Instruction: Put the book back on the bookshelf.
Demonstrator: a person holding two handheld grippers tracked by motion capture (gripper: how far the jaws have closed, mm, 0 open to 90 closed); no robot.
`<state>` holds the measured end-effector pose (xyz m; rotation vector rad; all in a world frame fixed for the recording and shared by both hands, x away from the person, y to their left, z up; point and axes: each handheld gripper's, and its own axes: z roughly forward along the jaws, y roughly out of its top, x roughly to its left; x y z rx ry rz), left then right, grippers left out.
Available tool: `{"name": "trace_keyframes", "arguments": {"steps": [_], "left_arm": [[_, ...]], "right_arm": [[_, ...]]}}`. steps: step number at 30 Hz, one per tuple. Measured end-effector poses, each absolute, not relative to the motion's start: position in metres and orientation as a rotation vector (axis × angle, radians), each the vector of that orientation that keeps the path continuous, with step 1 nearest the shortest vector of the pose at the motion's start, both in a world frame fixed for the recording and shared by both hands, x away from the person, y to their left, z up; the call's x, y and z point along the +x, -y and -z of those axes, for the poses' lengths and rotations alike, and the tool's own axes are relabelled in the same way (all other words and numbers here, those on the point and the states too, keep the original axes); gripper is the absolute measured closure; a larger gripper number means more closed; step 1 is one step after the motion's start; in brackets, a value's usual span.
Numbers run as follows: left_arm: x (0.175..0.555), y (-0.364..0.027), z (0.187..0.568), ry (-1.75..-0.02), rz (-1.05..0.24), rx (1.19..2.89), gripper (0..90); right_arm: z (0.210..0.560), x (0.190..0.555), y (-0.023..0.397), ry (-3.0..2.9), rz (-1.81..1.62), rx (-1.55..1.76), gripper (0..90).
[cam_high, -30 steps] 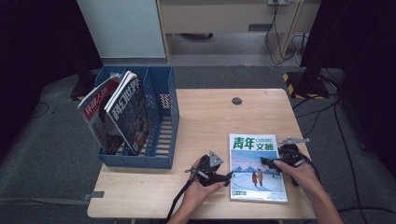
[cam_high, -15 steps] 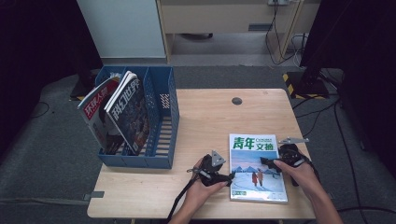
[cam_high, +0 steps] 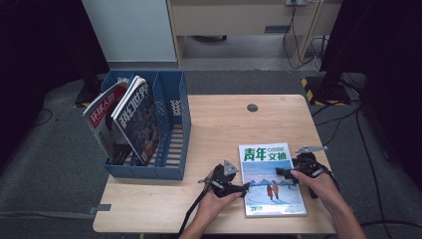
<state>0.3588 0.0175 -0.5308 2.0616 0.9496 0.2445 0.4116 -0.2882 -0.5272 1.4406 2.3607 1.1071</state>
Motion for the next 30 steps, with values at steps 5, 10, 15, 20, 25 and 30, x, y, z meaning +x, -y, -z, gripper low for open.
{"name": "trace_keyframes", "arguments": {"steps": [5, 10, 15, 20, 25, 30], "left_arm": [[0.36, -0.021, 0.53, -0.956, -0.214, 2.073, 17.8], [0.362, -0.024, 0.531, -0.961, -0.219, 2.067, 17.8], [0.364, -0.024, 0.533, -0.974, -0.183, 2.049, 17.9], [0.365, -0.025, 0.533, -0.971, -0.181, 2.053, 17.9], [0.364, -0.025, 0.534, -0.973, -0.182, 2.048, 17.8], [0.364, -0.024, 0.534, -0.975, -0.186, 2.047, 17.8]], "right_arm": [[0.526, 0.412, 0.282, -2.38, -1.109, 1.43, 15.4], [0.524, 0.415, 0.275, -2.417, -1.112, 1.412, 18.8], [0.521, 0.416, 0.278, -2.411, -1.115, 1.438, 29.5], [0.509, 0.415, 0.275, -2.412, -1.128, 1.41, 32.6], [0.486, 0.41, 0.27, -2.444, -1.233, 1.333, 36.2], [0.481, 0.413, 0.261, -2.492, -1.093, 1.269, 33.6]]}}
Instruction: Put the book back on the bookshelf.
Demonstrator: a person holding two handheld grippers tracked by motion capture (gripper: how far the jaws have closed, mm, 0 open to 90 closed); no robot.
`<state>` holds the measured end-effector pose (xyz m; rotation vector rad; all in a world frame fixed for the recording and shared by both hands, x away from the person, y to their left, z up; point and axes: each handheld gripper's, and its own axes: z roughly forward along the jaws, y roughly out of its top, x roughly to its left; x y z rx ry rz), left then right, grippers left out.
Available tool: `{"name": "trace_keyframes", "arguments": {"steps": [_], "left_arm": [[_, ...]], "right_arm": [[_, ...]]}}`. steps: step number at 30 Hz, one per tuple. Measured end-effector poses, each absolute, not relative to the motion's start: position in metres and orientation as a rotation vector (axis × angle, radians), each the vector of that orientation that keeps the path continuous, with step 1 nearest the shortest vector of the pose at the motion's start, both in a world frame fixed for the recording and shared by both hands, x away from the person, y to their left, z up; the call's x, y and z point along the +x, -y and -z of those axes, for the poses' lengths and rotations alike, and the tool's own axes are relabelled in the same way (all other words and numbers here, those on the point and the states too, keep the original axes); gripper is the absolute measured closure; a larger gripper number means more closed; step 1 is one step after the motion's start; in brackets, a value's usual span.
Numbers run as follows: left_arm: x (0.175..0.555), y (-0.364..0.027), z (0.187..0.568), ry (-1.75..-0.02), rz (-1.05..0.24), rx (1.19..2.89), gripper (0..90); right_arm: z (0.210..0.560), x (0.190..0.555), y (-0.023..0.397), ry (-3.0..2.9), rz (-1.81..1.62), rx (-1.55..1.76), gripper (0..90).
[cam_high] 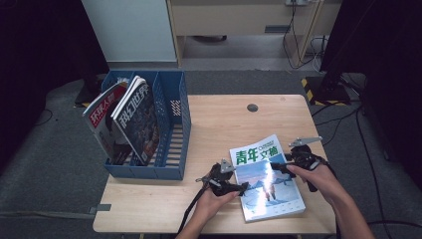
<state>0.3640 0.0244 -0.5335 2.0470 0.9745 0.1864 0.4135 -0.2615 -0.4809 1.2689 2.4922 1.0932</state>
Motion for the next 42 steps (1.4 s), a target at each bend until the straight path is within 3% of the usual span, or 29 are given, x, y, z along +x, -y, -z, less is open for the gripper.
{"name": "trace_keyframes", "arguments": {"steps": [7, 14, 22, 32, 42], "left_arm": [[0.364, -0.024, 0.533, -0.976, -0.185, 2.048, 17.8], [0.363, -0.024, 0.533, -0.976, -0.197, 2.048, 17.8], [0.363, -0.024, 0.533, -0.976, -0.192, 2.05, 17.8], [0.363, -0.023, 0.533, -0.97, -0.194, 2.052, 17.9], [0.363, -0.023, 0.533, -0.971, -0.193, 2.049, 17.9]], "right_arm": [[0.507, 0.422, 0.271, -2.512, -0.982, 1.358, 31.3], [0.516, 0.429, 0.267, -2.529, -0.997, 1.399, 16.9], [0.518, 0.432, 0.264, -2.524, -1.035, 1.452, 12.3], [0.51, 0.429, 0.267, -2.561, -1.03, 1.455, 28.7], [0.495, 0.42, 0.267, -2.607, -1.088, 1.388, 36.5]]}}
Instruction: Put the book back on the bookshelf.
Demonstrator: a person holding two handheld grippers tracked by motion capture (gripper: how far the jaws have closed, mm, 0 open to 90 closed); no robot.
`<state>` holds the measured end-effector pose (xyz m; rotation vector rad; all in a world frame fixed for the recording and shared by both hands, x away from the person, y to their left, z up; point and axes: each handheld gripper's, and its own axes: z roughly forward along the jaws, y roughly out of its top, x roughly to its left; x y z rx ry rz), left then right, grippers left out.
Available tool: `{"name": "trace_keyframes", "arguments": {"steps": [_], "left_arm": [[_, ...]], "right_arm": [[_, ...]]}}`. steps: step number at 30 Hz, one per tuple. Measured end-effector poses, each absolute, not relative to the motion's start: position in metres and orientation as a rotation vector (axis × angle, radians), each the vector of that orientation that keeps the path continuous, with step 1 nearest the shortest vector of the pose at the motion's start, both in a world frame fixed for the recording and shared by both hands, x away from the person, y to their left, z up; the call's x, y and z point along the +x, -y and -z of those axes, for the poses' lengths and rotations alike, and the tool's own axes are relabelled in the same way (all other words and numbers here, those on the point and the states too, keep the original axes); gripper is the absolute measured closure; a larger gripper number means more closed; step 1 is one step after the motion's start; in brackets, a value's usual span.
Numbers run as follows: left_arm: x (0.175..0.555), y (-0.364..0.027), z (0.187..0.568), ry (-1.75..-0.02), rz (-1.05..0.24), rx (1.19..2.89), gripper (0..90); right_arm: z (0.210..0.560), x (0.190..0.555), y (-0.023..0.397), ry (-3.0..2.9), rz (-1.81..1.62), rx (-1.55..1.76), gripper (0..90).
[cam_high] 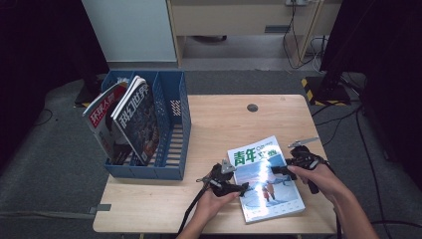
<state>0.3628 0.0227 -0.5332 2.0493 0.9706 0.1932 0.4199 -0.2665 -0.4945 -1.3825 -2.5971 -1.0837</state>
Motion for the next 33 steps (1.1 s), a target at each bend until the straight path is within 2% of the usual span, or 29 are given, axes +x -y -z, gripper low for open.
{"name": "trace_keyframes", "arguments": {"steps": [12, 27, 33], "left_arm": [[0.363, -0.023, 0.533, -0.965, -0.196, 2.054, 17.9], [0.363, -0.022, 0.533, -0.963, -0.203, 2.056, 17.8], [0.362, -0.022, 0.532, -0.963, -0.208, 2.057, 17.7]], "right_arm": [[0.494, 0.421, 0.239, 2.602, 1.011, -1.251, 36.8], [0.486, 0.428, 0.227, 2.687, 0.877, -1.134, 37.0], [0.489, 0.429, 0.227, 2.686, 0.873, -1.154, 34.5]]}}
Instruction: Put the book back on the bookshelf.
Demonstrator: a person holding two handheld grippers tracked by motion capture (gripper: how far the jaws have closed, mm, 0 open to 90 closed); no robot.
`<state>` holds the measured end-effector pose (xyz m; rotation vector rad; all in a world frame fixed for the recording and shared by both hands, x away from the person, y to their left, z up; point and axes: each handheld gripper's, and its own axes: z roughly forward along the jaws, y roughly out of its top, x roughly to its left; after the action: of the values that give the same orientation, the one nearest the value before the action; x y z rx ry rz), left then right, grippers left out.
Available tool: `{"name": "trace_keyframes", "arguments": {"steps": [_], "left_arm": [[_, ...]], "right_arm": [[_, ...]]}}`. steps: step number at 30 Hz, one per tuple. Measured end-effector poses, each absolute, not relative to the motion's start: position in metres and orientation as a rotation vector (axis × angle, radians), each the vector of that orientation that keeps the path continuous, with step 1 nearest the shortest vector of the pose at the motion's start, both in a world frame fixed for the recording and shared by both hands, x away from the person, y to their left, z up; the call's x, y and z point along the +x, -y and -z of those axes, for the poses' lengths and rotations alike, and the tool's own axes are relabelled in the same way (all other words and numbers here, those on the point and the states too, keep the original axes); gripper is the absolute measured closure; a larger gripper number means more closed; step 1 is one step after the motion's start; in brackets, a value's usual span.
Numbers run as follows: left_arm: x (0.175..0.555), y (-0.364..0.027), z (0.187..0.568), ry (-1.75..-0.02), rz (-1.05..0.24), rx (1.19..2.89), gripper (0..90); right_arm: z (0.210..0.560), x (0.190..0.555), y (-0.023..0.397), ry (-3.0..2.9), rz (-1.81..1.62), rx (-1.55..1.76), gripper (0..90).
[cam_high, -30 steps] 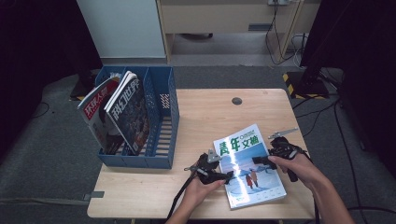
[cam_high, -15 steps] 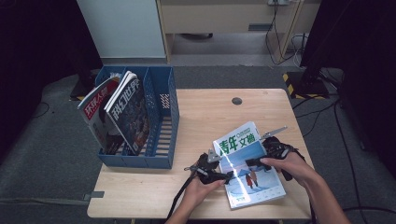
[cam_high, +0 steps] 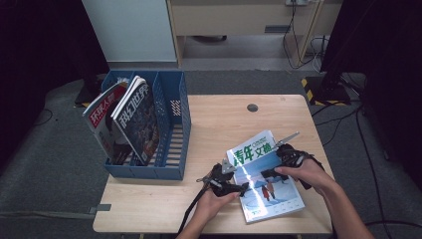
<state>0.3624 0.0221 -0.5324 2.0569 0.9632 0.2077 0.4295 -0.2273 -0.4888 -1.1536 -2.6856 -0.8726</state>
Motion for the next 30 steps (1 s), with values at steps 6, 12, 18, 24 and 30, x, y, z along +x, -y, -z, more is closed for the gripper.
{"name": "trace_keyframes", "arguments": {"steps": [6, 12, 18, 24, 30], "left_arm": [[0.3625, -0.0221, 0.5324, -0.963, -0.207, 2.057, 17.6], [0.3626, -0.022, 0.5323, -0.964, -0.207, 2.059, 17.6], [0.3626, -0.022, 0.5323, -0.964, -0.207, 2.058, 17.6], [0.3626, -0.022, 0.5323, -0.965, -0.206, 2.057, 17.6], [0.3626, -0.0222, 0.5324, -0.962, -0.207, 2.056, 17.5]], "right_arm": [[0.4929, 0.4284, 0.2312, 2.681, 0.903, -1.167, 32.6], [0.4964, 0.4289, 0.2341, 2.666, 0.934, -1.164, 32.9], [0.494, 0.4272, 0.2328, 2.673, 0.962, -1.137, 40.9], [0.49, 0.4246, 0.2309, 2.674, 0.987, -1.124, 49.0], [0.4902, 0.4235, 0.2325, 2.644, 1.033, -1.13, 55.5]]}}
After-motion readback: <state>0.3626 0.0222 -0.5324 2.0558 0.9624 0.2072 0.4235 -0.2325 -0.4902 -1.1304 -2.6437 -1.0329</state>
